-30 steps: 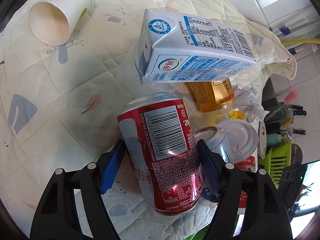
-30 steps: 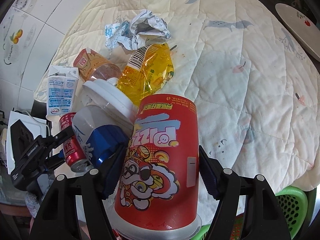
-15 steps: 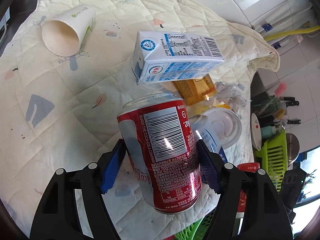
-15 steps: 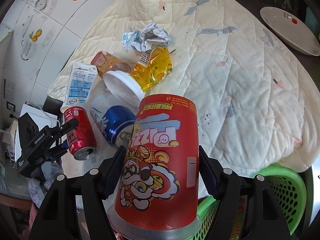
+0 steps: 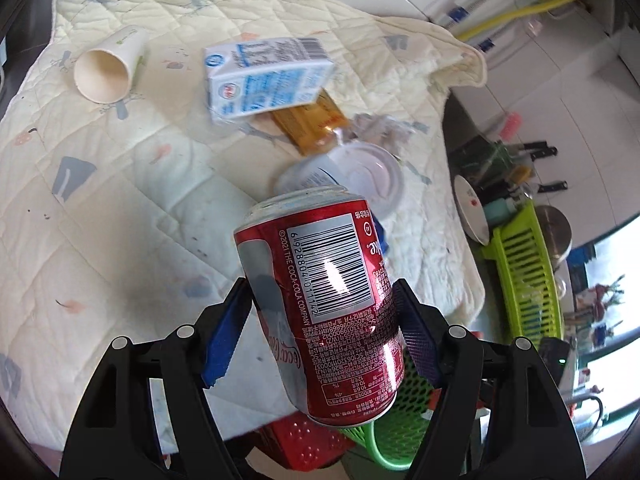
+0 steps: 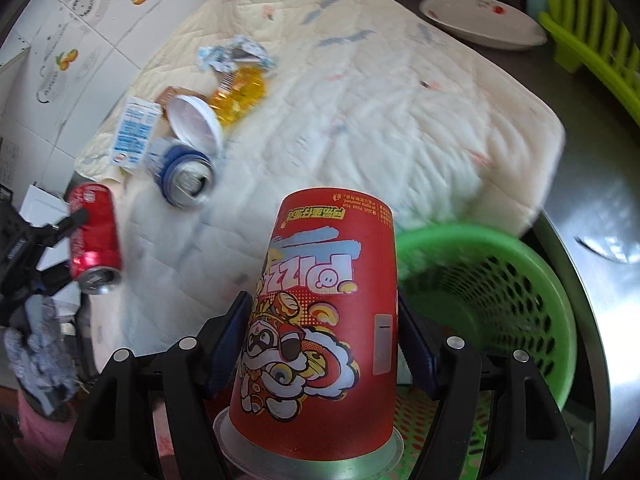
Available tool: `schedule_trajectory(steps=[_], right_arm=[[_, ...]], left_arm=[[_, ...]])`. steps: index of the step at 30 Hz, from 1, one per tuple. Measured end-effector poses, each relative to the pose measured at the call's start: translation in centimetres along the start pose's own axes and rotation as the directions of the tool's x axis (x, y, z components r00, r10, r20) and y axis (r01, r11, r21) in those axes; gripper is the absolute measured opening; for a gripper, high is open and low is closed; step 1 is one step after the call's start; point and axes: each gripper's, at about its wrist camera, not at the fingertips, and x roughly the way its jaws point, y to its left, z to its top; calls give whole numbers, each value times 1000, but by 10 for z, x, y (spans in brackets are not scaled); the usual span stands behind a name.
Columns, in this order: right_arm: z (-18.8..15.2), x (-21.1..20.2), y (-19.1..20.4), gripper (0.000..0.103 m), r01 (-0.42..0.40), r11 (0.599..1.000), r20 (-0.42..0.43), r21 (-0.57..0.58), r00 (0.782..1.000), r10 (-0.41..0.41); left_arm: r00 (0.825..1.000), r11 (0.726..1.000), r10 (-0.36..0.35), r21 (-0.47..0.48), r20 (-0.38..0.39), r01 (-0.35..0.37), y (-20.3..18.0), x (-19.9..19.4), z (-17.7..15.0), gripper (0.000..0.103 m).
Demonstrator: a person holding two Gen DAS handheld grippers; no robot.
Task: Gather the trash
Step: 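Drop the red cup into the basket with the right tool while the left tool carries the can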
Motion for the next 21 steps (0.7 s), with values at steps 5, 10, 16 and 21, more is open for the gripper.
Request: schedule_trajectory(steps=[5,10,16,21], right_arm=[[-33,7,-33,68,87,996,-38,33,996,-86],[-55,11,-55,75,177,984,-45,34,983,-176],[-70,-6,-62,75,194,981,-10,28,981,-194],[-78,-27,-57,75,182,982,62,41,981,-185]], left_arm=[[999,998,-29,55,-18,30,-25,-1,-18,71],[997,992,-51,116,-57,57,-51,5,-38,71],[992,980,-76,176,-104,94,-78,17,-58,71],[984,965,-91,229,-154,125,-103,30,-77,71]])
